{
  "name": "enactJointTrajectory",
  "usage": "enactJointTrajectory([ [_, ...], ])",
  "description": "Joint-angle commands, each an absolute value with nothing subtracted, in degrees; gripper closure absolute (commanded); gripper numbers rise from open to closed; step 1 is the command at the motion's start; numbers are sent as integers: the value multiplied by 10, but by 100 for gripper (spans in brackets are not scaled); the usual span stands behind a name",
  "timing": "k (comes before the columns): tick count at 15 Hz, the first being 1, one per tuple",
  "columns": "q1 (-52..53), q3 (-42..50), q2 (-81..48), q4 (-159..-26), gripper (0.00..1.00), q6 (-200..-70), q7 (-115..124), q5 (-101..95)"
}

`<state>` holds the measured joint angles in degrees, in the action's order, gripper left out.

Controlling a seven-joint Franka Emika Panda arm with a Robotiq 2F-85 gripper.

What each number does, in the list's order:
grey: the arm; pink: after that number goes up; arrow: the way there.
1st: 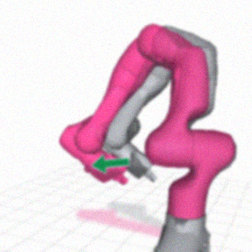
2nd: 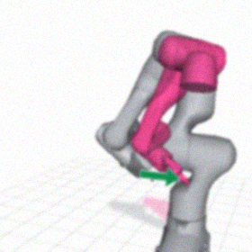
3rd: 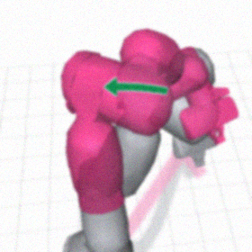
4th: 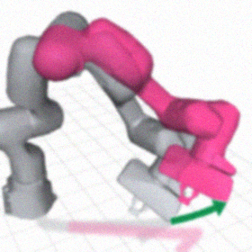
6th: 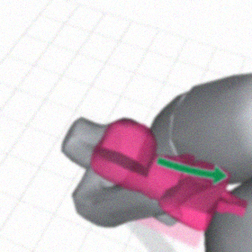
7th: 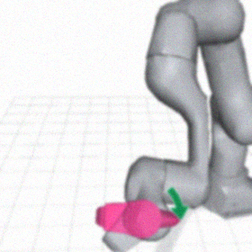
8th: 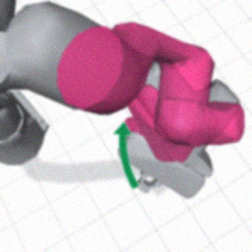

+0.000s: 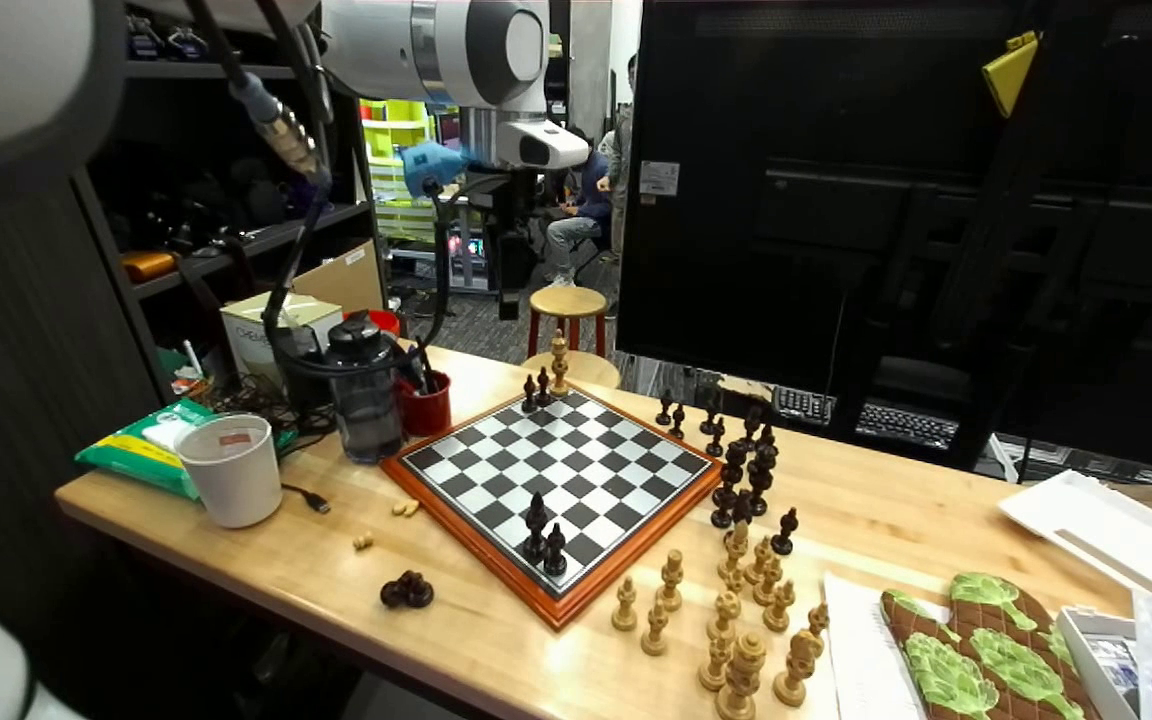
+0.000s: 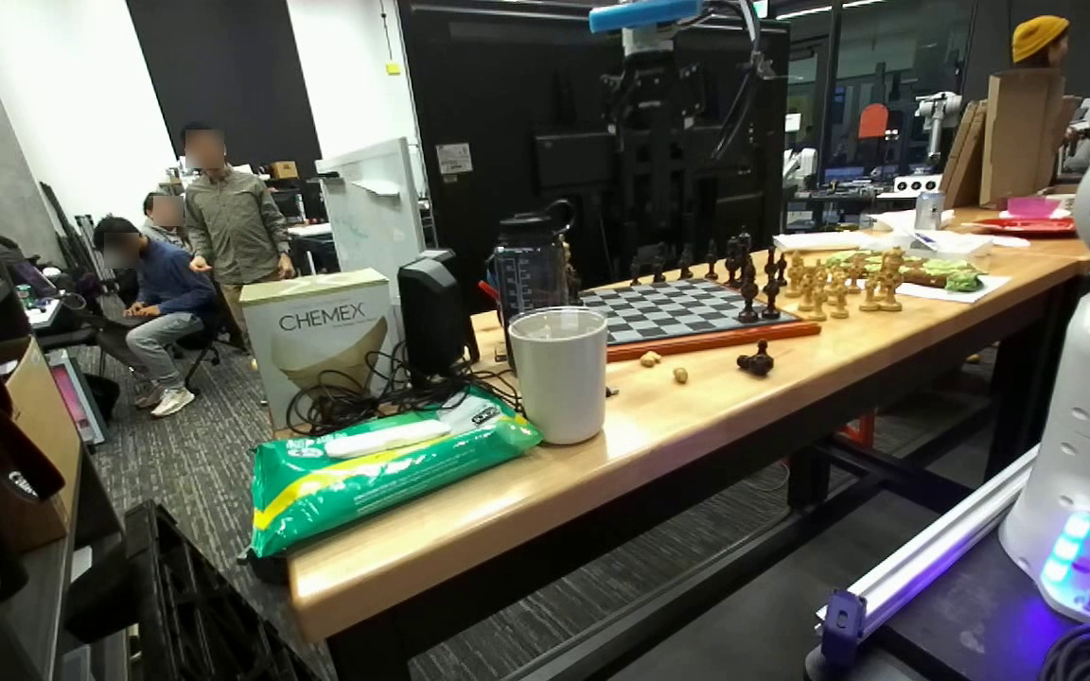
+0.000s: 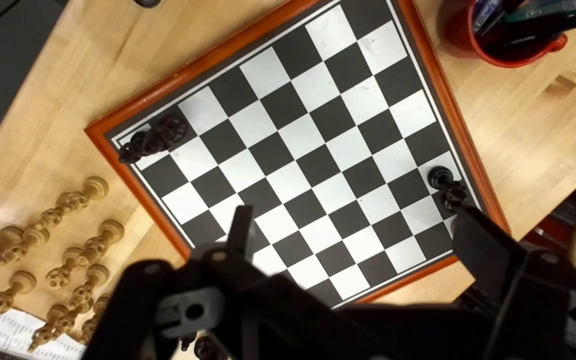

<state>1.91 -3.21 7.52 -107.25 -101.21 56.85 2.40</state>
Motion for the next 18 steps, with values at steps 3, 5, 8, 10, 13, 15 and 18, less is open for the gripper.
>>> enactJointTrajectory([
  [3,1,-23,85,-1063,0,-982,567,24],
  [5,-8,-17,84,-1052,0,-974,567,19],
  [8,-21,-6,79,-1030,0,-961,566,15],
  [10,-27,0,77,-1020,0,-959,563,16],
  [13,-27,1,76,-1027,0,-974,564,20],
  [15,-28,2,76,-1026,0,-974,564,20],
  [18,-27,2,76,-1026,0,-974,564,20],
])
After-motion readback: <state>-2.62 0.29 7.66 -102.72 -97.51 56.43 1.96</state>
